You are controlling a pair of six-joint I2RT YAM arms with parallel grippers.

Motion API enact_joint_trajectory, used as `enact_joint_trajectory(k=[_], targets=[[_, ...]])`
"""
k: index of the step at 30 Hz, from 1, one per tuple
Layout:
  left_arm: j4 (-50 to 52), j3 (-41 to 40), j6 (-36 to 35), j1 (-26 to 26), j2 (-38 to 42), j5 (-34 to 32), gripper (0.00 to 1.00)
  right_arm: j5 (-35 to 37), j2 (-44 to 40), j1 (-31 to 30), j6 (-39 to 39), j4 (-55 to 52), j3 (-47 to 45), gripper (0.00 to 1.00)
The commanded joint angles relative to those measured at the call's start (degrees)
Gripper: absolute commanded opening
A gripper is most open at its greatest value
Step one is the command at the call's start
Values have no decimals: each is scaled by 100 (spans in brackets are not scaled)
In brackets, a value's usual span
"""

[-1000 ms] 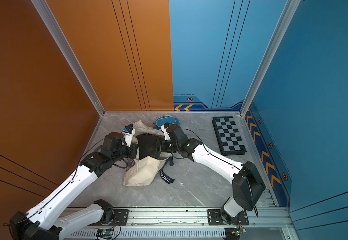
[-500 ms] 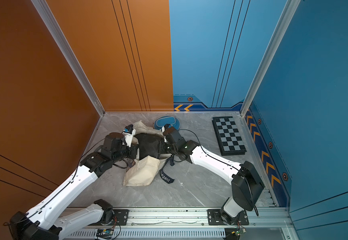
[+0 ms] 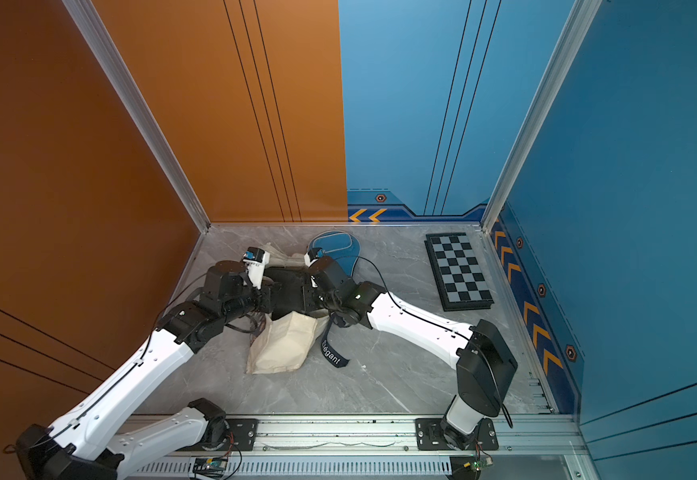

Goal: Remove the ping pong set from the canvas bag
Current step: Pick up the ping pong set from the canvas bag.

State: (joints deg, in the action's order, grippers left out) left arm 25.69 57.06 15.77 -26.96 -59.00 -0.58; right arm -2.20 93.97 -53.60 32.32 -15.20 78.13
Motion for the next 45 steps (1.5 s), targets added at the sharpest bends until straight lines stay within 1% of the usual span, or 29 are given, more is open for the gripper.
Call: enact_joint_trajectory(k=[1,4,8,11,17,21,25,28,33,38,45], targets=[[-124,368,260,-20,44,37,50,293,112,-205,-459,-229,197,2],[-126,505,452,6,-18,53,56,497,130,-329,-612,-221,201,2],[-57,588,600,84,-158,57,59,761,105,-468,-819,-147,125,1],[-12,669,772,205,-314,257,62,916,86,-581,-972,20,30,1],[195,856,1371,505,-549,640,63,1409,-5,-875,-1282,341,-162,1],[376,992,1690,674,-716,894,63,1847,15,-1117,-1667,491,-234,1],[743,1172,1713,674,-779,874,63,2225,79,-1284,-1910,575,-255,0],[1084,1256,1539,648,-724,577,63,2556,162,-1458,-2164,580,-220,0],[1490,1188,1507,725,-484,427,65,3027,329,-1682,-2570,596,-106,0],[1660,1099,1717,831,-241,438,66,3242,425,-1794,-2722,727,-120,0],[1759,1050,1999,825,-289,633,65,3309,282,-1885,-2969,1136,-341,0]])
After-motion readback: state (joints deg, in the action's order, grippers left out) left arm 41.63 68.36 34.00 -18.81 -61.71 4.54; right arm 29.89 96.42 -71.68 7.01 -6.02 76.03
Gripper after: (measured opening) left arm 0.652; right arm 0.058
